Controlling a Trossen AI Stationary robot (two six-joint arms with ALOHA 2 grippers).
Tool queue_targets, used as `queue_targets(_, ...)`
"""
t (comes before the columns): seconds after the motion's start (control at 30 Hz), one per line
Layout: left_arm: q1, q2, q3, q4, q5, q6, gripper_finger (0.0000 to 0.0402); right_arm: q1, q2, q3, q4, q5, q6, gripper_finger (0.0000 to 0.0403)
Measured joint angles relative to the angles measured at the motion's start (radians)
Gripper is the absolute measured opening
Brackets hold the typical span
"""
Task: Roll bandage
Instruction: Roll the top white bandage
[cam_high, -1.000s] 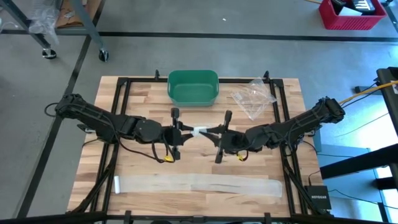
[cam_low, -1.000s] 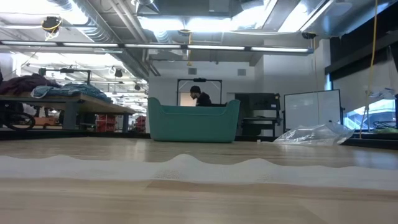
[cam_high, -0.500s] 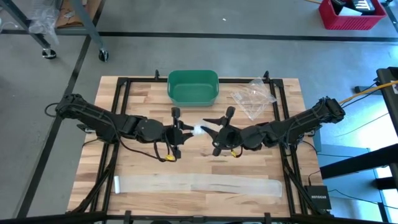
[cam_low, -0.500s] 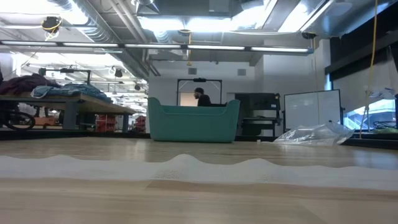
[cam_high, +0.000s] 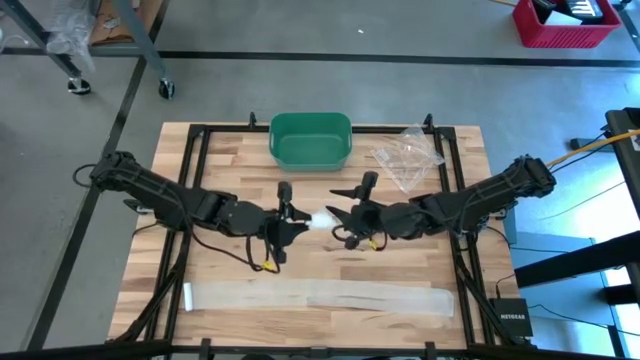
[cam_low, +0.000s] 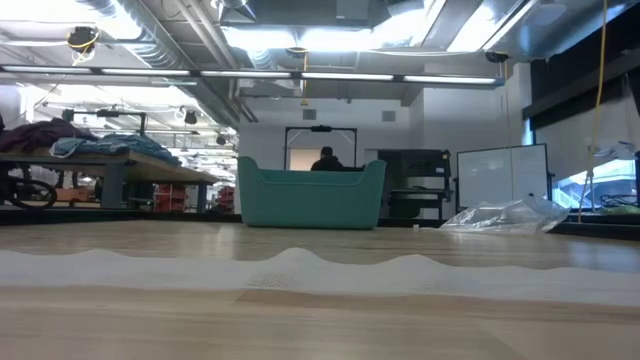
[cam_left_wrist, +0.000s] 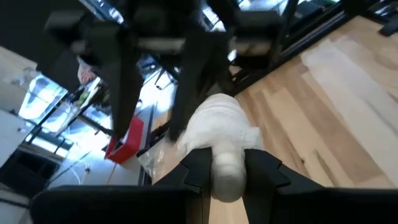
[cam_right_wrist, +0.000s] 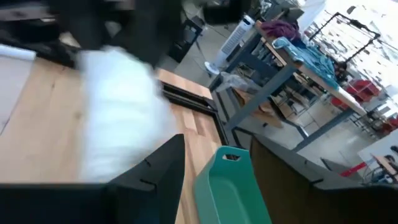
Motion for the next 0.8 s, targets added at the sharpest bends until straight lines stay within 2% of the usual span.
queue_targets(0.23, 0.0, -0.001, 0.0, -0.001, -0.006, -0.019, 0.0054, 0.069, -0.066, 0.0, -0.029, 0.069, -0.043, 0.0185)
queue_targets(0.3, 0.0, -0.001, 0.0, -0.001, -0.006, -0.02, 0.0054, 0.095, -0.076, 0.0, -0.044, 0.058, -0.042, 0.0193)
queue_targets(0.43, 0.001, -0.001, 0.0, 0.006, -0.008, -0.041, 0.0054, 0.131, -0.064, 0.0, -0.046, -0.057, -0.028, 0.0231)
queue_targets(0.53, 0.002, -0.001, 0.0, 0.009, -0.007, -0.045, 0.0054, 0.135, -0.027, 0.007, -0.037, -0.055, -0.032, 0.0266)
queue_targets(0.63, 0.005, -0.001, 0.0, 0.029, -0.007, -0.052, 0.0054, 0.116, 0.029, 0.074, -0.077, 0.014, -0.038, 0.029)
queue_targets(0.8, 0.008, -0.001, 0.0, 0.031, -0.007, -0.073, 0.0054, 0.087, 0.15, 0.263, -0.291, 0.027, -0.019, 0.0295)
